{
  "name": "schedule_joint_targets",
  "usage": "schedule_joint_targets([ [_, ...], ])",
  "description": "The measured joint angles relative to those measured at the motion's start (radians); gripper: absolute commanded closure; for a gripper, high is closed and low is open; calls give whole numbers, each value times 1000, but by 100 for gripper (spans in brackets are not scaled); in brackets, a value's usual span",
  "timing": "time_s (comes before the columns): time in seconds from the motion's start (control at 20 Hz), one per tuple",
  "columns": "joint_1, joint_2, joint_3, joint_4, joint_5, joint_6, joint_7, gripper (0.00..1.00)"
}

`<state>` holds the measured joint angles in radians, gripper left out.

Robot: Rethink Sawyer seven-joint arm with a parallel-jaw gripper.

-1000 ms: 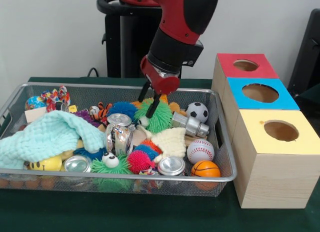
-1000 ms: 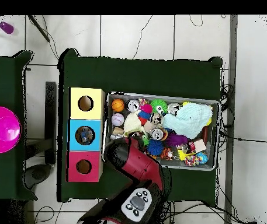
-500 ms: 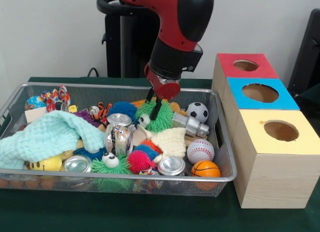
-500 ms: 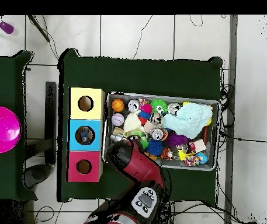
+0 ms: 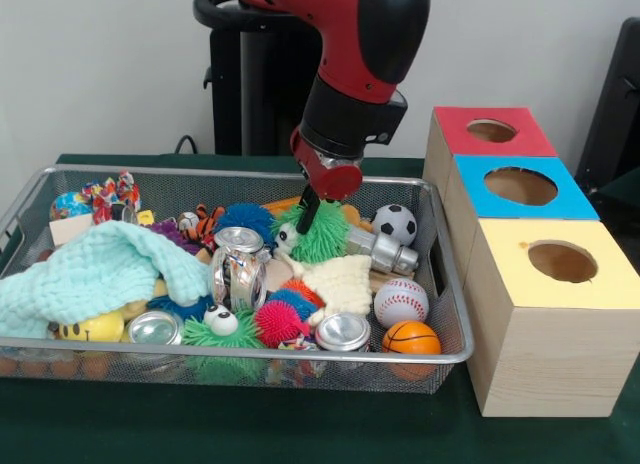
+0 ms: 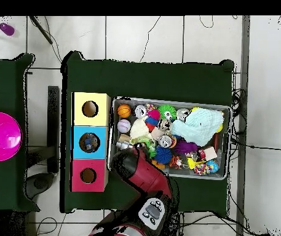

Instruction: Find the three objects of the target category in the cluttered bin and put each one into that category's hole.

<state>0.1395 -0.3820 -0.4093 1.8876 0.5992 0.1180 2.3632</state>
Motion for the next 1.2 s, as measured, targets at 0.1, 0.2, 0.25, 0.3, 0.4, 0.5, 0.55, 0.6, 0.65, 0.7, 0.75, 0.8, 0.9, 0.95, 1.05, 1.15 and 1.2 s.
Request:
schedule_joint_targets([
  [0.1,1,-4,0,0,0,0,0,100],
  [0.2,4,-5,0,0,0,0,0,100],
  [0.25,10,-5,-4,0,0,2,0,100],
  [0.3,14,-5,-7,-1,0,5,0,100],
  [0.4,36,-5,-30,-6,0,34,0,100],
  [0.5,54,-5,-55,-13,0,78,0,100],
  [0.55,63,-6,-68,-17,-1,106,0,100],
  [0.6,81,-11,-100,-26,-8,191,0,100],
  [0.65,87,-15,-111,-31,-13,229,0,100],
  [0.7,90,-17,-117,-33,-15,247,0,100],
  [0.75,95,-22,-130,-38,-23,295,0,100],
  [0.8,99,-35,-151,-49,-40,376,0,100],
  [0.9,100,-43,-164,-57,-52,423,0,100],
  [0.95,99,-57,-183,-67,-69,483,0,100],
  [1.05,98,-67,-194,-73,-80,512,0,100],
  [1.15,97,-74,-200,-76,-89,523,0,100],
  [1.2,94,-82,-203,-77,-97,524,0,100],
])
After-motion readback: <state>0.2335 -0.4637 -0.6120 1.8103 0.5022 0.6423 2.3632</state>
